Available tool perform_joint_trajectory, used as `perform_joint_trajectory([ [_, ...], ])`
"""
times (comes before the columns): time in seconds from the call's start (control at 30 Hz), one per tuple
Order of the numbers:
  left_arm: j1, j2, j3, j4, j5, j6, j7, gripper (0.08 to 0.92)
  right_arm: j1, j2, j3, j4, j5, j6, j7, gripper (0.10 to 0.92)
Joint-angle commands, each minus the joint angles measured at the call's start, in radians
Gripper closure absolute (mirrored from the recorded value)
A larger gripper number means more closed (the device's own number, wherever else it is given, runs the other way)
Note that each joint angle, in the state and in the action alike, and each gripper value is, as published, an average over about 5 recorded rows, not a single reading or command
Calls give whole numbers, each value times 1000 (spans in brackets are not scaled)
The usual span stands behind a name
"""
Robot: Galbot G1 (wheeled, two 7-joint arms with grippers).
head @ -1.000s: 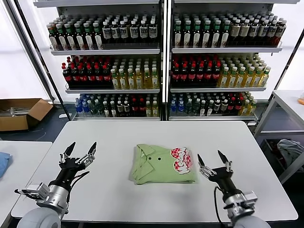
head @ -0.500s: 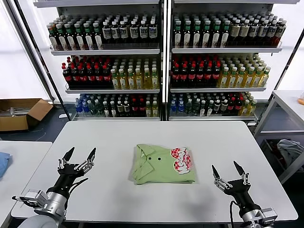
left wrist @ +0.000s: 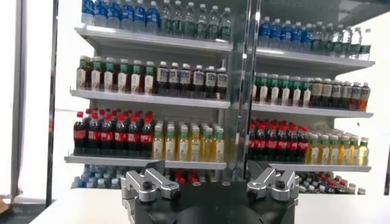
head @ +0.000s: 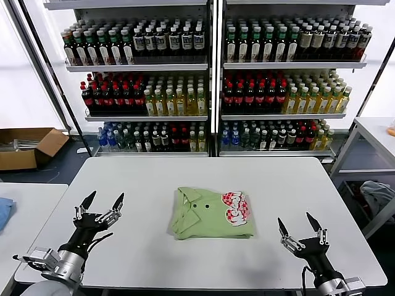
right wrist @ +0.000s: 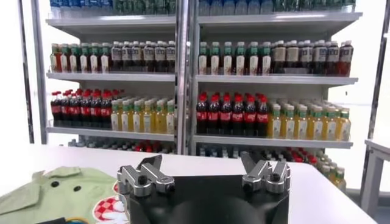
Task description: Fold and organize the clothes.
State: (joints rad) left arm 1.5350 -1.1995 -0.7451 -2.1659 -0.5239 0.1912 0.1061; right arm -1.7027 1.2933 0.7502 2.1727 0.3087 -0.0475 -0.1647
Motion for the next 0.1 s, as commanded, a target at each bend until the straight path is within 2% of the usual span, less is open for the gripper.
perform_joint_trajectory([
  [0.03,11,14,-22,-13,-7,13,7,177,-31,27,14,20,-6,6,-15,203],
  [0.1,12,17,-22,-8,-7,13,8,177,-32,30,14,18,-5,9,-16,203],
])
